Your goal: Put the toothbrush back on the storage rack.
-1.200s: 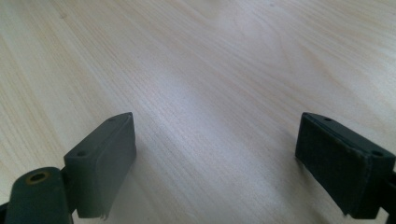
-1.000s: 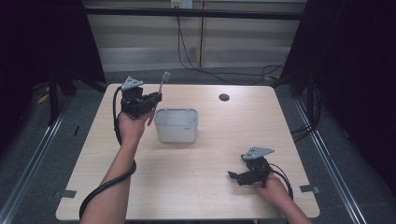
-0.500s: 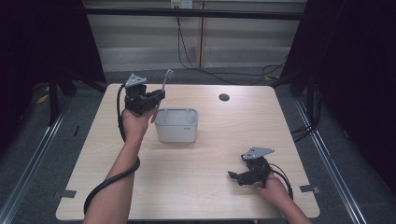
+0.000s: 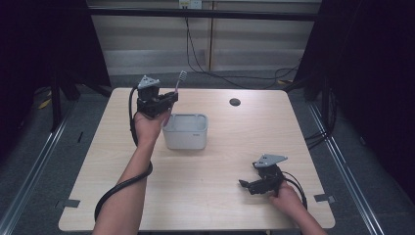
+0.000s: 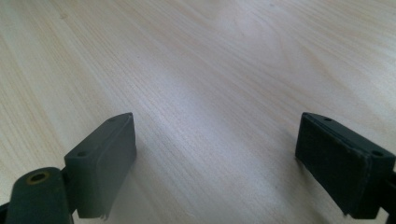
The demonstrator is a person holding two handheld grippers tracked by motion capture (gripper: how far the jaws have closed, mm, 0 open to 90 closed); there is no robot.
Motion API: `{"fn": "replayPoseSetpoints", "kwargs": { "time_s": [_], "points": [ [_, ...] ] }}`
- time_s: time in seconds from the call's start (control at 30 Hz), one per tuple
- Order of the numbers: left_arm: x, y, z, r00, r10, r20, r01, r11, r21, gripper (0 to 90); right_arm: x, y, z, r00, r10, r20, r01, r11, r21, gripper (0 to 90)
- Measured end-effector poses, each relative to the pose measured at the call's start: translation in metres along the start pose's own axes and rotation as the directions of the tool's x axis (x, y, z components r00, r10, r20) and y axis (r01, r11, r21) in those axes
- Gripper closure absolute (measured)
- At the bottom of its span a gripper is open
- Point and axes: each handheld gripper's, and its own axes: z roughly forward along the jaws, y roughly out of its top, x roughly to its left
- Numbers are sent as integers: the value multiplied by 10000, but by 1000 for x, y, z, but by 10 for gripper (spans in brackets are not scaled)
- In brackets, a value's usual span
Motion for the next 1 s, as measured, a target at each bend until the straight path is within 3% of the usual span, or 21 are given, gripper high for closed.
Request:
{"fn": "replayPoseSetpoints", "kwargs": {
  "time_s": [0.3,1.0],
  "points": [
    [0,-6,8,10000,-46,-42,46,10000,51,797,0,0,0,10000,-5,0,5,10000,-4,119],
    [9,-23,4,9994,-239,-237,241,9997,98,797,0,0,0,10000,-19,-3,18,10000,-5,119]
  ]
}}
